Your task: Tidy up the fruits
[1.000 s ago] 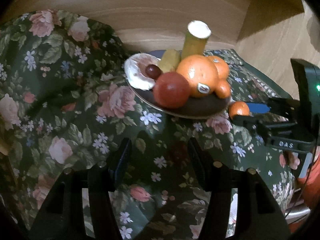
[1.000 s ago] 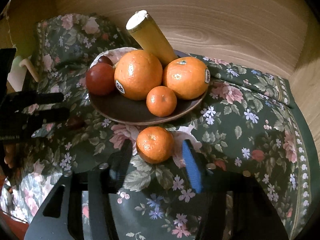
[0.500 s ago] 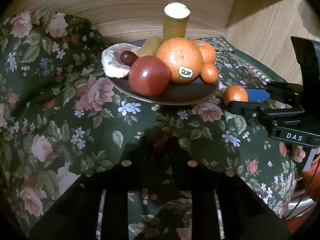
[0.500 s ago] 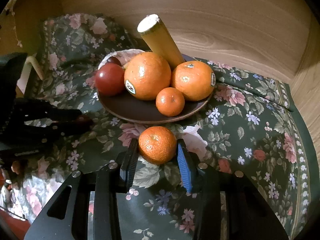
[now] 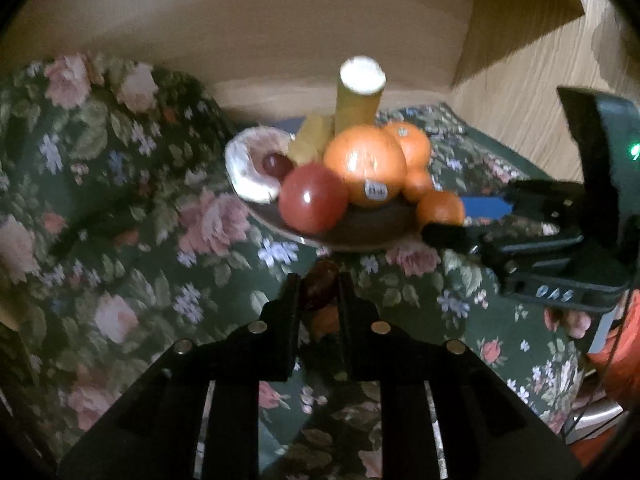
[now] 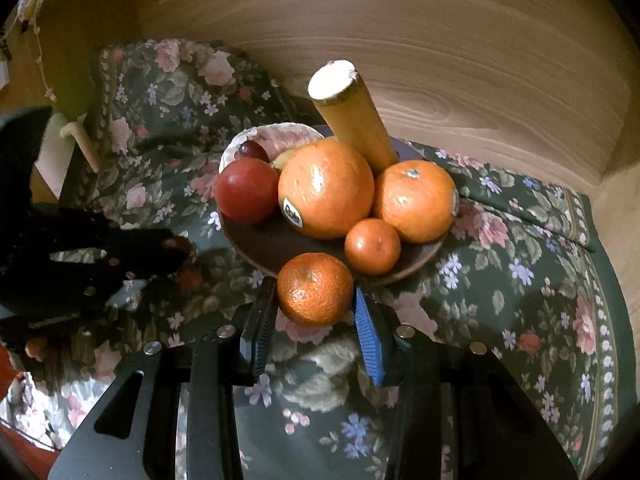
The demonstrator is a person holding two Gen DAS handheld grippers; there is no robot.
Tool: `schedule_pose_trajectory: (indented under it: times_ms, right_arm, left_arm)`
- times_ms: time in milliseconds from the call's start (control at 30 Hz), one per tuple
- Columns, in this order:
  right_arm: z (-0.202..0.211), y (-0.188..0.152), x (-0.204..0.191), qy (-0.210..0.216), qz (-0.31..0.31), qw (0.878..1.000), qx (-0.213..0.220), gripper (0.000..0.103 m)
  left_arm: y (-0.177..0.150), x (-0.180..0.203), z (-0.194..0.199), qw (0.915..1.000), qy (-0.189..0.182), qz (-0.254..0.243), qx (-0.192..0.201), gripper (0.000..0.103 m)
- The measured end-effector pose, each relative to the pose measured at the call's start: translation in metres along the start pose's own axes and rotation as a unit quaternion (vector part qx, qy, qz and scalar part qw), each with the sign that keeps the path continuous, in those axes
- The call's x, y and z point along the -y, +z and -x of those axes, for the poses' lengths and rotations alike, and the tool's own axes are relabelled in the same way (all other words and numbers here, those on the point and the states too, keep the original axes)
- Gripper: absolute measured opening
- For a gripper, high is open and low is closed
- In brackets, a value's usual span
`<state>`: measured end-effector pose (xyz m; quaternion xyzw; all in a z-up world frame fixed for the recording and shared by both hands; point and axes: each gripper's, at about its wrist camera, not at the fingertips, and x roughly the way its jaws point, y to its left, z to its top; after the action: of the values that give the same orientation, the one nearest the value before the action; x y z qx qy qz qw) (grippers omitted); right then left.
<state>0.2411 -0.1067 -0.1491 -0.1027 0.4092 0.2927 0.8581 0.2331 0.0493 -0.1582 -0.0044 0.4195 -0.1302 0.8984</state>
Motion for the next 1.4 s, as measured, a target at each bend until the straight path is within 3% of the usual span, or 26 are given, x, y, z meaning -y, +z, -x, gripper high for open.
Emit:
schedule_pose_trajectory:
  times_ms: [267,1000,1400]
  right_arm:
    - [-0.012,0.013,-0.008,0.005,0.009,1.000,-0.003,0.035]
    - [-0.026,0.015,-0.004,0.032,0.001,0.999,-0.015,0.040]
    - [-0.014,0.014,-0.007,0.029,-0.005,1.000,-0.008,0.052]
  left_arm:
    - [0.027,-0.006,0.005,0.9996,0.003,-0.004,0.027,0.017]
    - [0.067,0.000,-0.038,0.9995,0.012,-0.018,0.022,0.017]
    - [0.059,-0.001,-0.021,0.9996,-0.008,-0.006,0.027,0.047]
